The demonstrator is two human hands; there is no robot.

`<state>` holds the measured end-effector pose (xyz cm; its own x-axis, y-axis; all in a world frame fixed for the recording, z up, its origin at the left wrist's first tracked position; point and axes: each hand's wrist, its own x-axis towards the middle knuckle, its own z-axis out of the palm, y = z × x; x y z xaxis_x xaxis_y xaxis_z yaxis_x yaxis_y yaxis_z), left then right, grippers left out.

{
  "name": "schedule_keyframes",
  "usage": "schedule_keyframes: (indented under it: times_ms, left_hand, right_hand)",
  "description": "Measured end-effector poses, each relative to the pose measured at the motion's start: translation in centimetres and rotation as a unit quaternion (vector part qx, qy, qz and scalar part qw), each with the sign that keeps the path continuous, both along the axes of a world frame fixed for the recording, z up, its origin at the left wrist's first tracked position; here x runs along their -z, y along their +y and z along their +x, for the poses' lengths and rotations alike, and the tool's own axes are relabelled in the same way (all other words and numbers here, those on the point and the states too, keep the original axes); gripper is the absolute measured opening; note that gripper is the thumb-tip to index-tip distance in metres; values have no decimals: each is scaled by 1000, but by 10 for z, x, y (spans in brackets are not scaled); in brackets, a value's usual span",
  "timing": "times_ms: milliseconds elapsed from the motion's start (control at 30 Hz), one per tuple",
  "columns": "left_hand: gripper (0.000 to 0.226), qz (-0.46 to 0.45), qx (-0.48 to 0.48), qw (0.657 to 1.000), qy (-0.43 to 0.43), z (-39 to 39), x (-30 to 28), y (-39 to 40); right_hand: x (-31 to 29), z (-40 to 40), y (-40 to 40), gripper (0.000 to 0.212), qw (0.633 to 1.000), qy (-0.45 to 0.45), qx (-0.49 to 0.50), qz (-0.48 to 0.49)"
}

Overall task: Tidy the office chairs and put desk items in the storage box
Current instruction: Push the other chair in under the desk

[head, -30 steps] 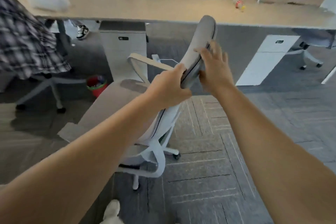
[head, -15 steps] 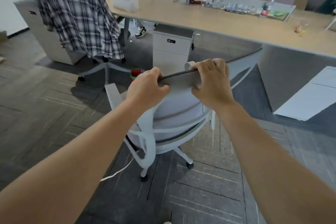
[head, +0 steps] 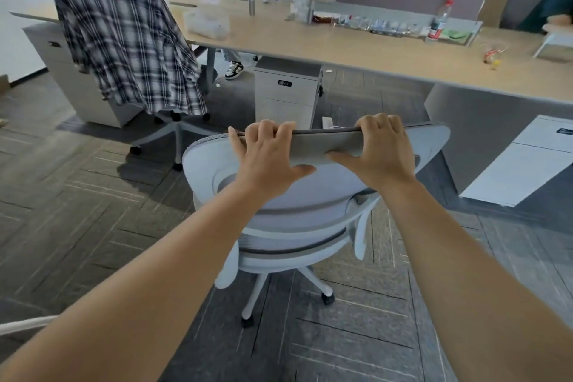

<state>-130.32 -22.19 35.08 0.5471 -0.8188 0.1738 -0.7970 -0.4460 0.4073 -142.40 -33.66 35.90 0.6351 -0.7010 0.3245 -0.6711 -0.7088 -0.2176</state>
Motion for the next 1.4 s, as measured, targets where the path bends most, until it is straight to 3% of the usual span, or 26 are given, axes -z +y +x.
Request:
schedule_keyframes:
  times_ms: [400, 533, 633, 833, 1067, 1400]
  left_hand:
    - [52, -101, 19, 993, -64, 30, 12, -11]
    - [55, -94, 53, 992, -61, 36, 11, -22]
    - [60, -73, 84, 992, -64, 42, 8, -36]
    - [57, -20, 180, 973, -141, 34, 2, -78]
    - [56, -42, 242, 959, -144, 13, 5, -135]
    - [62, -50, 227, 960, -155, -31, 4, -231]
  right_hand:
    - [-3, 9, 9, 64, 999, -26, 27, -13]
    - [-1, 4, 10, 67, 998, -23, 47, -21]
    - [-1, -3, 9, 57, 997, -21, 64, -27]
    - [2, -25, -4, 50, 989, 15, 142, -23]
    - [12, -64, -47, 53, 976, -13, 217, 27]
    - [15, -108, -151, 53, 980, -29, 199, -7]
